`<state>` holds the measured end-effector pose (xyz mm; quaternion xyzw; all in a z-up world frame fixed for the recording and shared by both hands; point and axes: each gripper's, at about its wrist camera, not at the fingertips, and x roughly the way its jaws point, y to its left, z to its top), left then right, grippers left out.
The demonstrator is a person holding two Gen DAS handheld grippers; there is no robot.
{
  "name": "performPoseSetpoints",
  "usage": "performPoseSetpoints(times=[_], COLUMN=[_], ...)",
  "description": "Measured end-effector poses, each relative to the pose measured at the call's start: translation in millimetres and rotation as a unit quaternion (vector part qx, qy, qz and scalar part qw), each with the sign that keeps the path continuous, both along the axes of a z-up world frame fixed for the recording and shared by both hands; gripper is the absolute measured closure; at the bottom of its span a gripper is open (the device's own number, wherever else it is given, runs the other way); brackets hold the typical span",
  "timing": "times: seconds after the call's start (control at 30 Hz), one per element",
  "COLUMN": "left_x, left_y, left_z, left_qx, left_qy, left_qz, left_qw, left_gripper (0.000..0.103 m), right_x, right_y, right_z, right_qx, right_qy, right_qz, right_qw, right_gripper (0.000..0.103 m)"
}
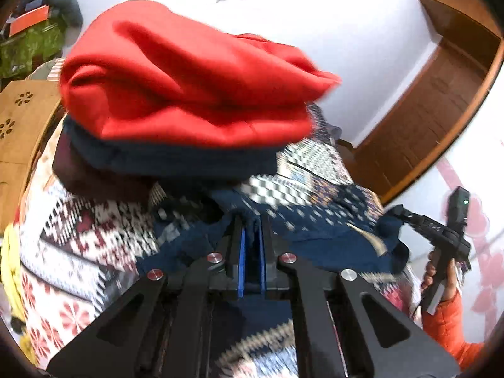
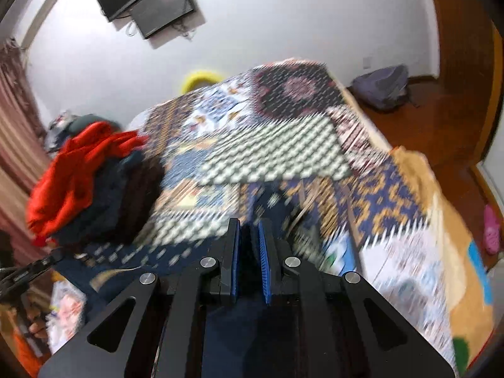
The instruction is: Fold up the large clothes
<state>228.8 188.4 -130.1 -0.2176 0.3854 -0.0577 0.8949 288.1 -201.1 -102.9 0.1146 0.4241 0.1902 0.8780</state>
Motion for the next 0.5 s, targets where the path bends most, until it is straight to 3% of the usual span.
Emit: performPoseSetpoints(times=[0.13, 0.2, 0.27, 0.33, 0.4, 0.5], left_x=[21, 19, 15, 12, 7, 0], left_y=[6, 10, 13, 10, -1, -18], left_z=[-7, -4, -2, -1, 0, -3], left_qx=[0.07, 0.073, 0.053, 0.063, 0.093, 0.108], left_qy=[0.015, 0.007, -0.001, 0.0, 0.003, 0.01], left_qz=[0.056, 0.071, 0.07, 0.067, 0.055, 0.027], left_qw=[0.9959, 0.9947, 0.9961, 0.9958, 0.9941, 0.9937], left_gripper=[0.097, 0.096, 0.089, 0.074, 0.067, 0.06], right_x=[7, 5, -4, -11, -15, -31], right_y=[0, 1, 7, 17, 28, 45], right_z=[2, 2, 1, -2, -5, -17], right_qx=[-0.022, -0.01, -0.009, -0.018, -0.025, -0.036], right_qy=[-0.011, -0.004, 0.005, 0.012, 0.02, 0.044], right_qz=[-0.032, -0.021, -0.001, 0.027, 0.053, 0.099], right_qw=[0.999, 1.0, 1.0, 0.999, 0.998, 0.993], right_gripper=[0.092, 0.092, 0.091, 0.085, 0.069, 0.049])
